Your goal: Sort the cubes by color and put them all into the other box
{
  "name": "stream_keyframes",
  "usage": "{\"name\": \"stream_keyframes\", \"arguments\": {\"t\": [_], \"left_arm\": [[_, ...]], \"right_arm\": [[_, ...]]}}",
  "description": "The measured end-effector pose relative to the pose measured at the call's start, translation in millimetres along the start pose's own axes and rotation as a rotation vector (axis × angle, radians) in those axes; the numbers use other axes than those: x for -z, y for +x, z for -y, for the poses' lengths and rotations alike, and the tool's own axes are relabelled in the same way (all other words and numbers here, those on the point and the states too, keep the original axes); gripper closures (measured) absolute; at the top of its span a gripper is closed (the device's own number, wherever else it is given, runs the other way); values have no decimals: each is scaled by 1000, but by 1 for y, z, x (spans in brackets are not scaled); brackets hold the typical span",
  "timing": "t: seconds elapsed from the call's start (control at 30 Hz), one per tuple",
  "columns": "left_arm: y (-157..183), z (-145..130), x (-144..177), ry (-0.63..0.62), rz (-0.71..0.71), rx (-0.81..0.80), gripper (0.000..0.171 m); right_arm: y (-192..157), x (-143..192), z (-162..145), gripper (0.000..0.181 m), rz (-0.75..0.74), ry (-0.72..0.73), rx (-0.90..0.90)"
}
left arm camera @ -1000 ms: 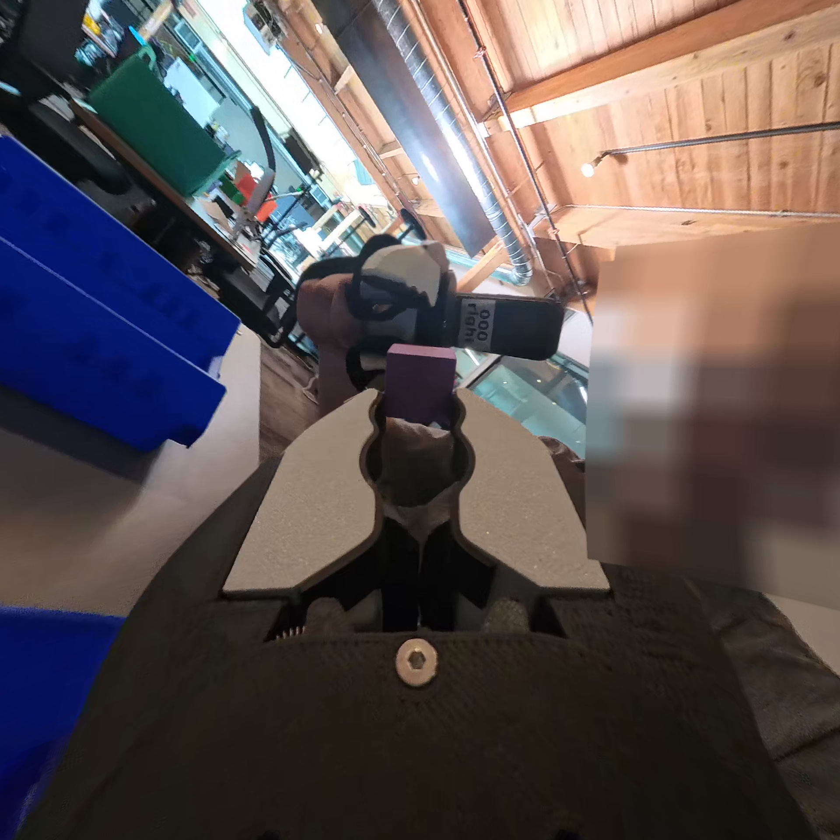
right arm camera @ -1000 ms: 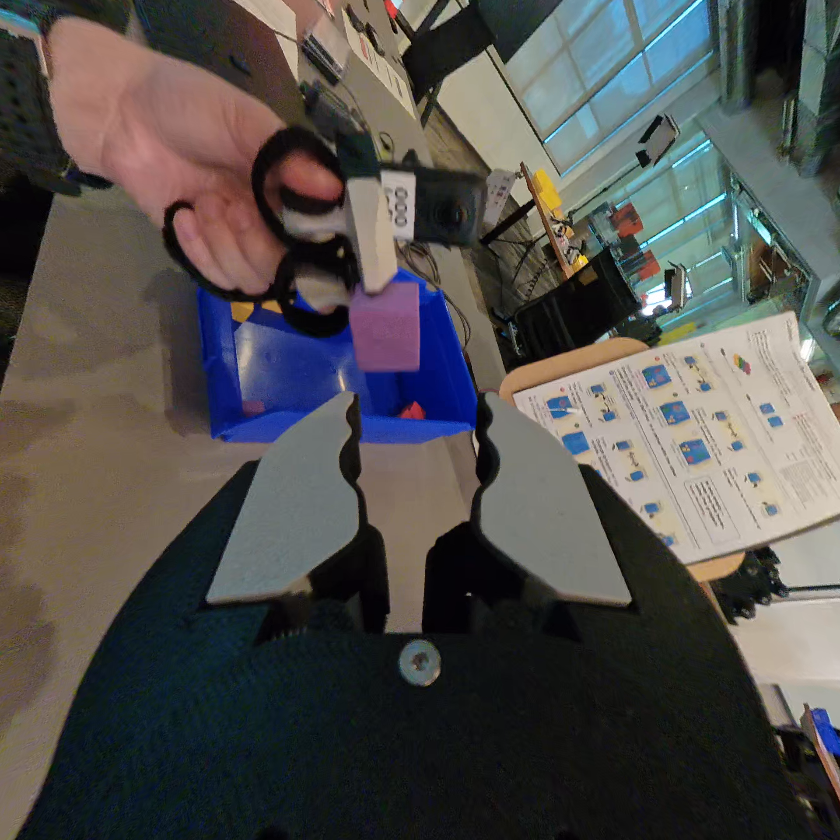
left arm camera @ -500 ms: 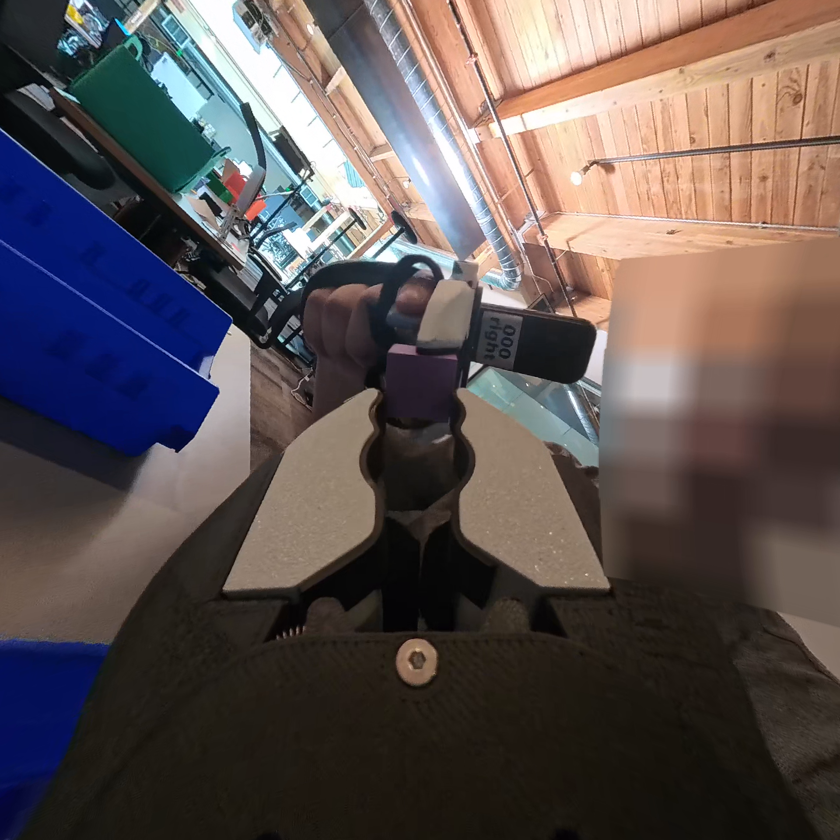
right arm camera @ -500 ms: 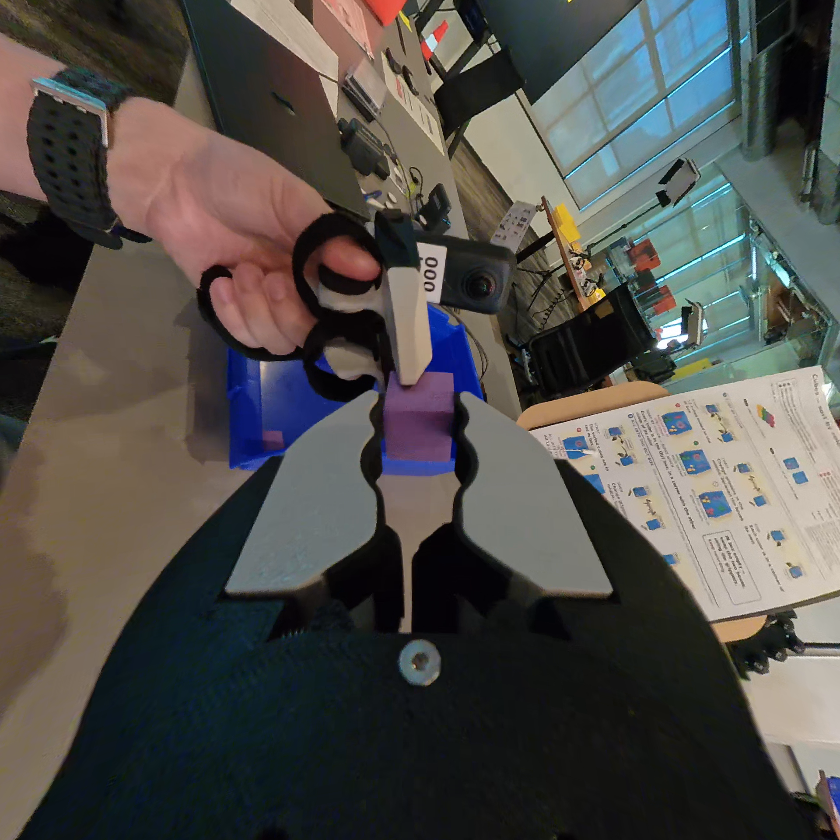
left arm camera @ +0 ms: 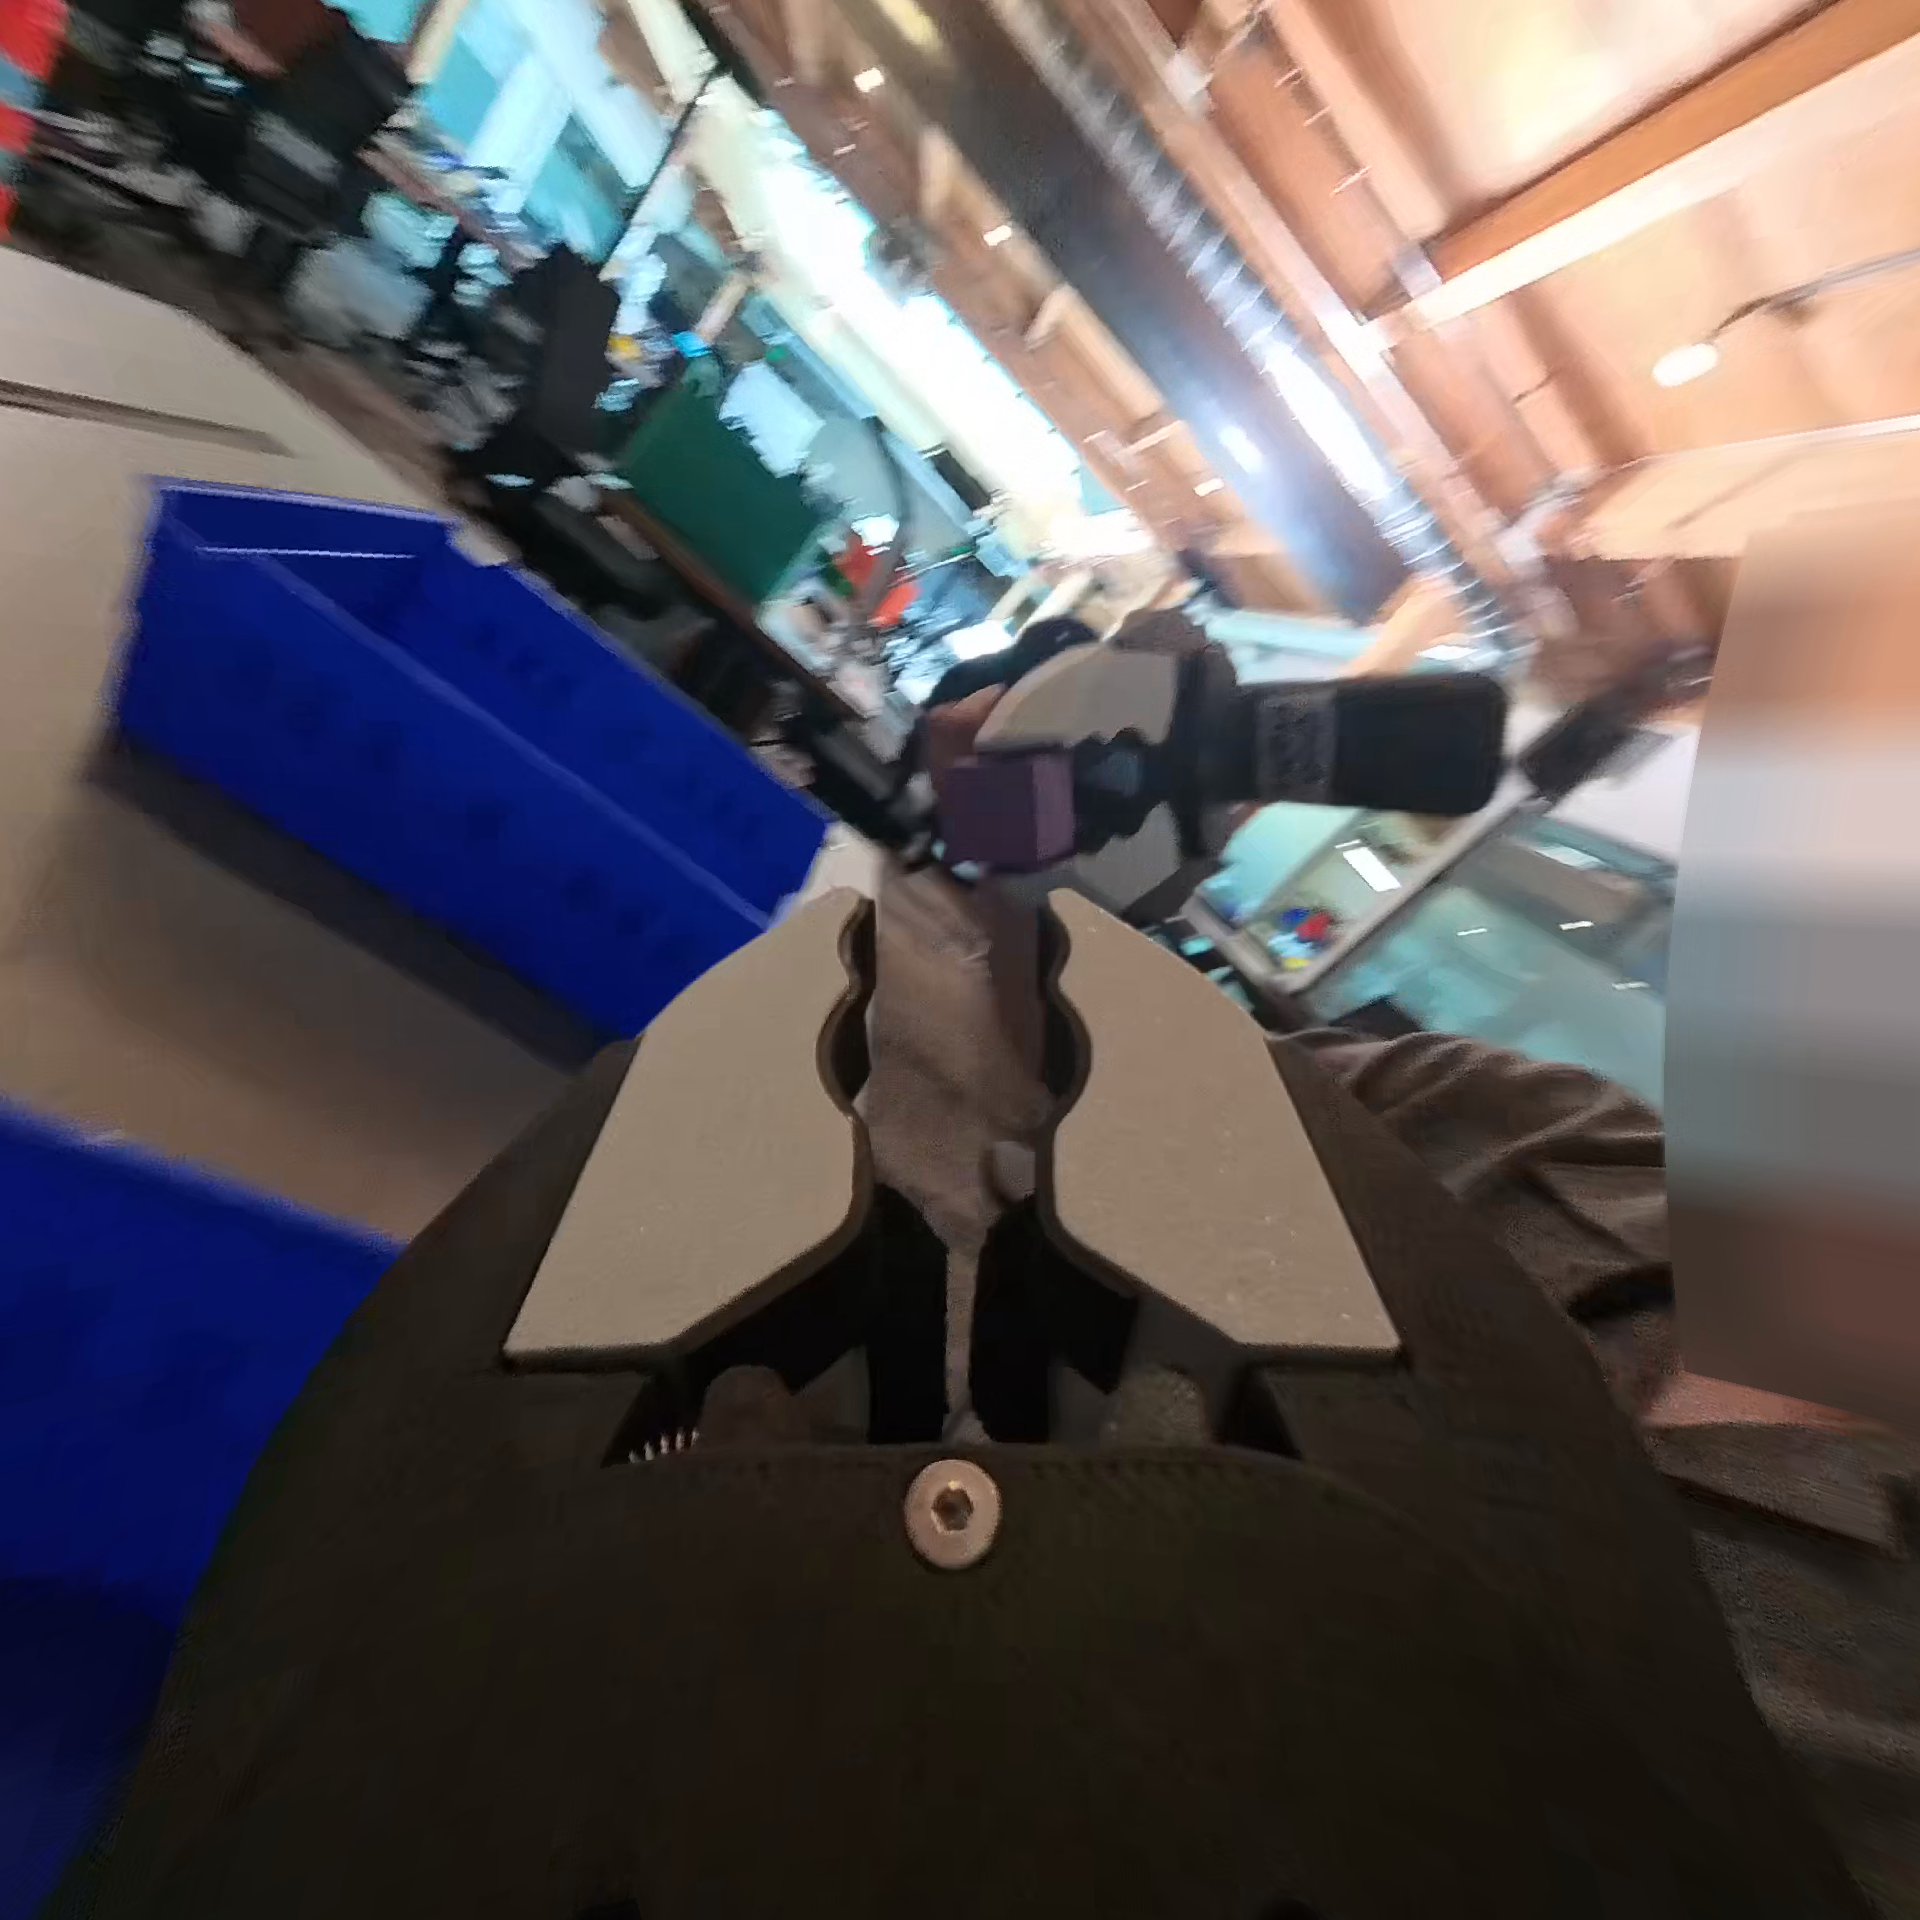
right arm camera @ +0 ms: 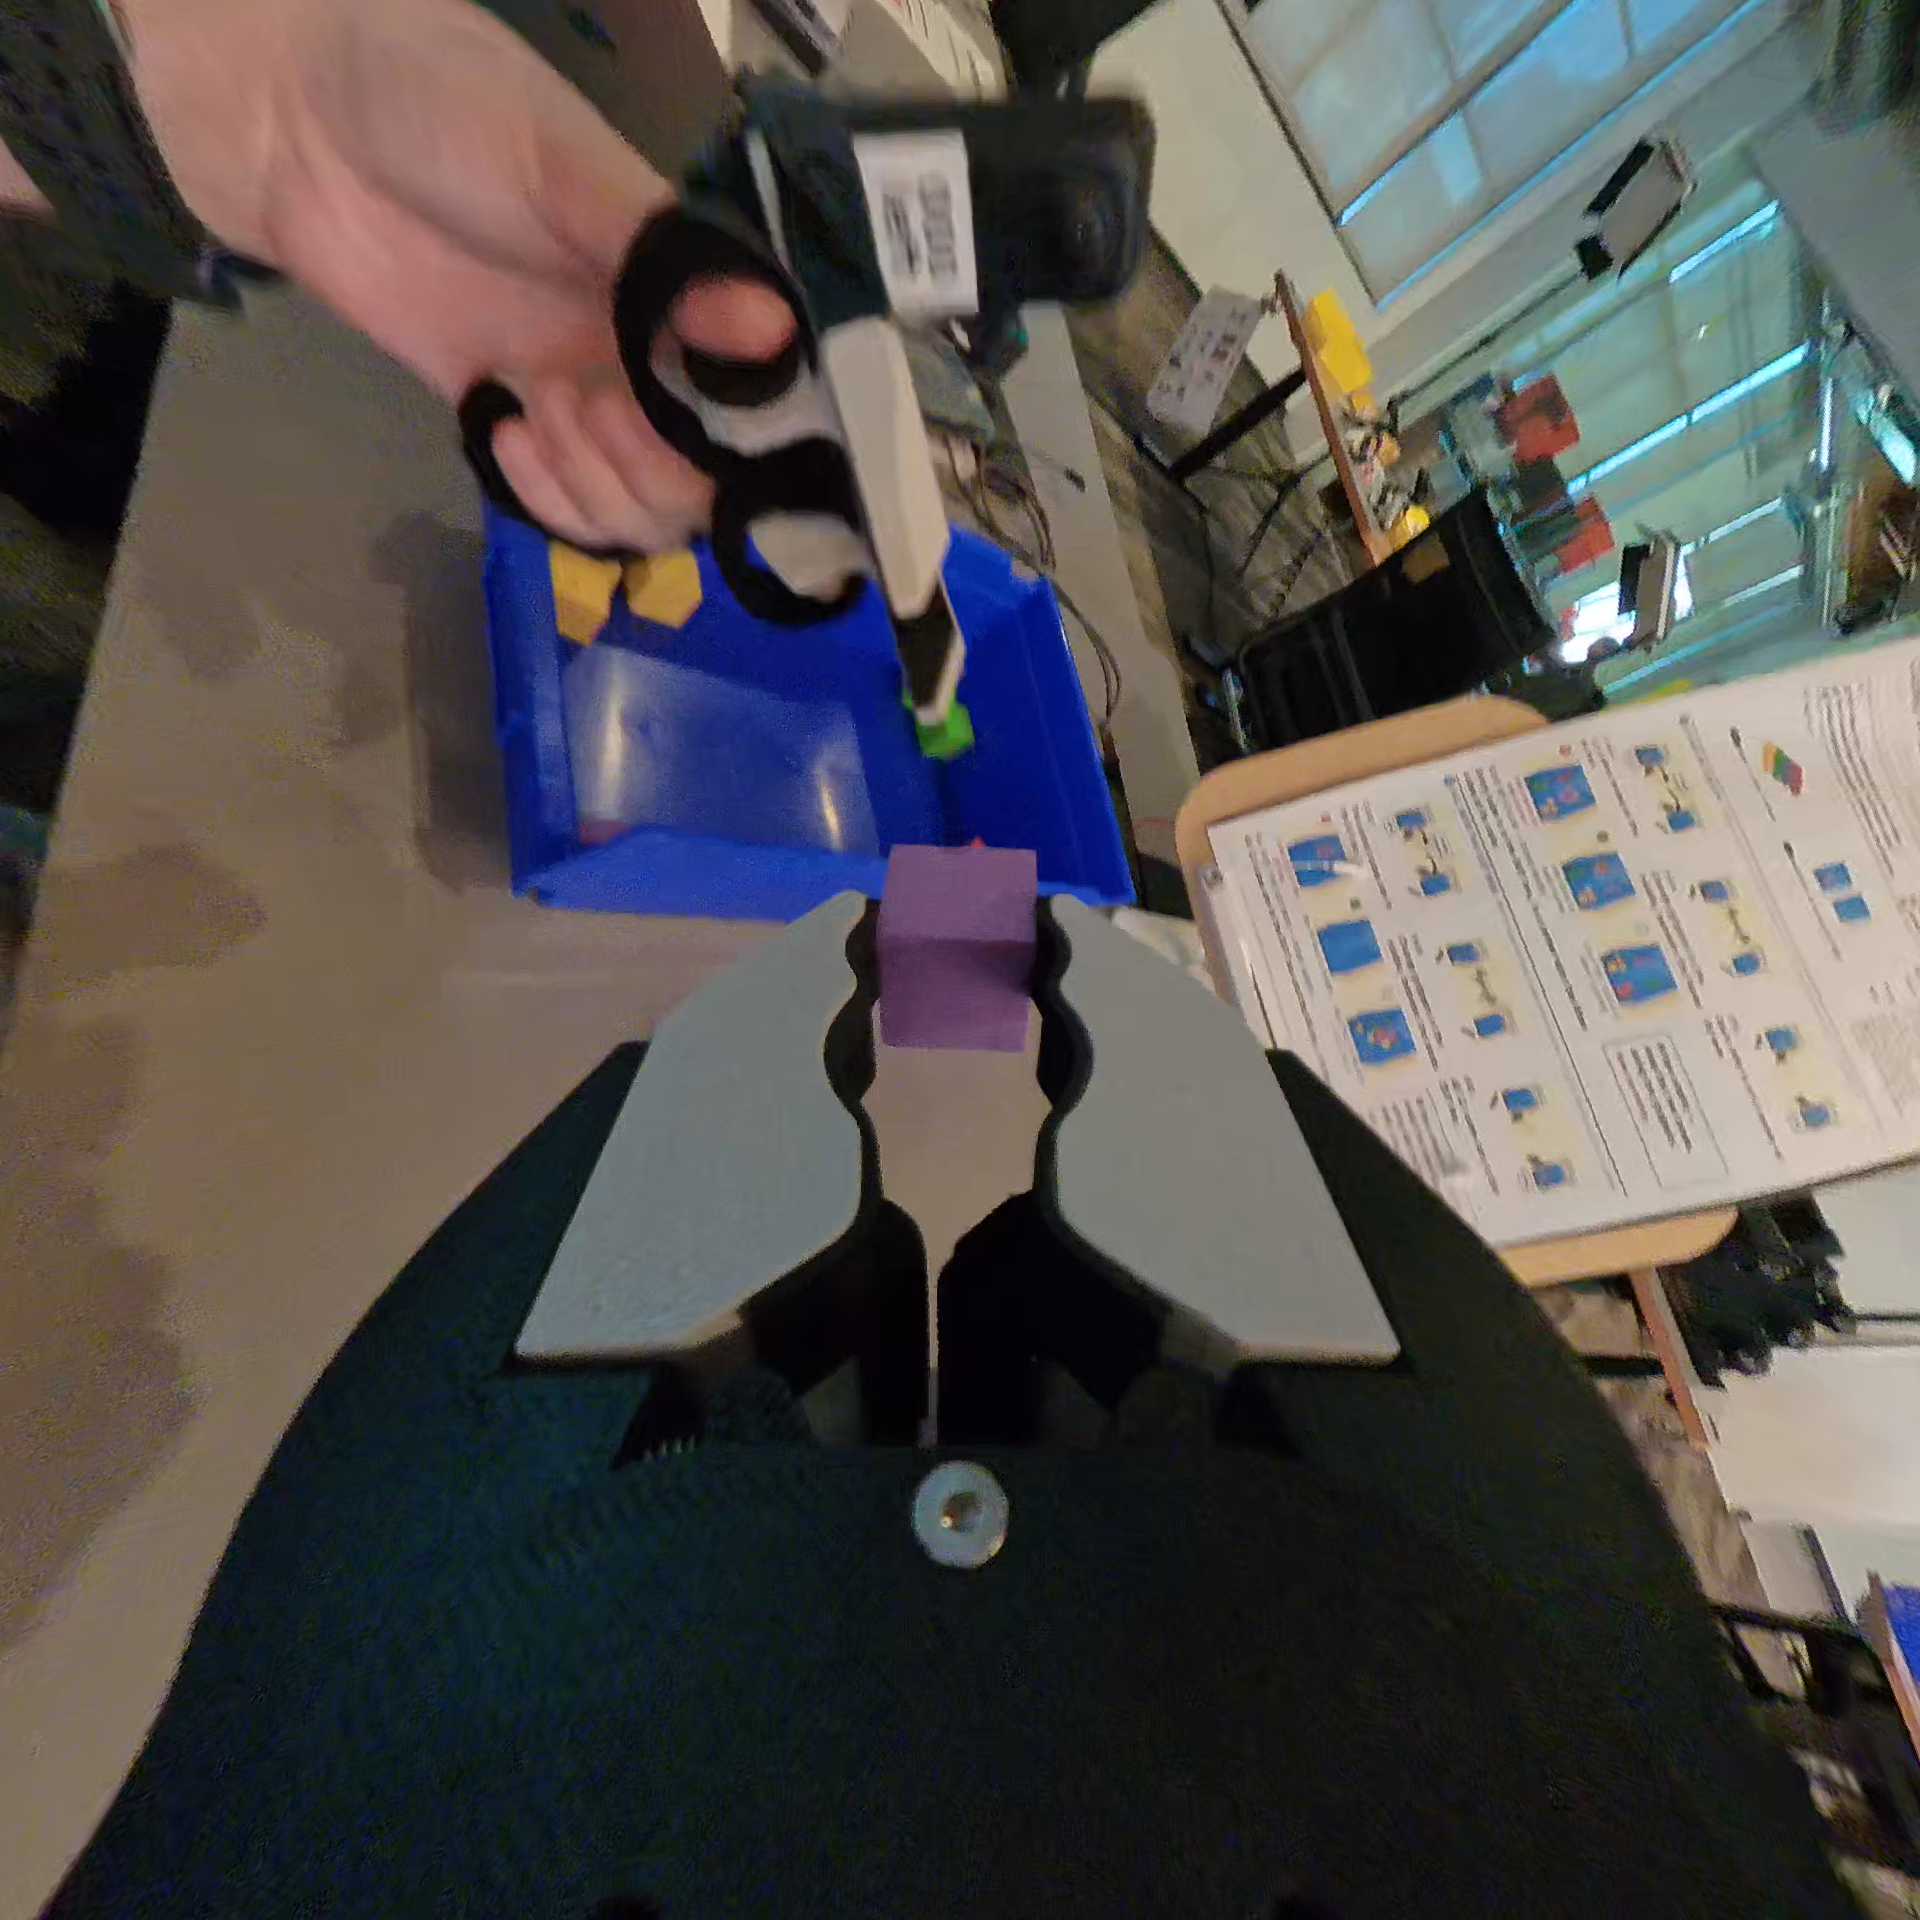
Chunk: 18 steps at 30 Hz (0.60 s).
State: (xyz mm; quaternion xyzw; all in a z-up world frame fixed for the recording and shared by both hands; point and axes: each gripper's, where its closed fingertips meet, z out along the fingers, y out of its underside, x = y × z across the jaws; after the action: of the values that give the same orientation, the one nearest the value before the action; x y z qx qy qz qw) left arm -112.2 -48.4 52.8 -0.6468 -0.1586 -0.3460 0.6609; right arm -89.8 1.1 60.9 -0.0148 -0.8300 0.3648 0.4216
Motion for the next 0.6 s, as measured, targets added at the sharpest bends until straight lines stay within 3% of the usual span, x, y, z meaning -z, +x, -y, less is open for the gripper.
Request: {"name": "stream_keyframes", "arguments": {"t": [0.17, 0.3, 0.43, 0.6], "left_arm": [[-34, -5, 28, -146, 400, -205, 139], [-47, -6, 46, -215, 586, -293, 133], [-55, -9, 54, -259, 683, -324, 128], [-57, -11, 53, -269, 699, -324, 128]], "right_arm": [[21, 24, -55, 154, 12, -165, -83], [33, 45, -110, 154, 19, -333, -169], [33, 63, -157, 153, 22, -452, -241], [28, 78, -188, 153, 15, -509, -311]]}}
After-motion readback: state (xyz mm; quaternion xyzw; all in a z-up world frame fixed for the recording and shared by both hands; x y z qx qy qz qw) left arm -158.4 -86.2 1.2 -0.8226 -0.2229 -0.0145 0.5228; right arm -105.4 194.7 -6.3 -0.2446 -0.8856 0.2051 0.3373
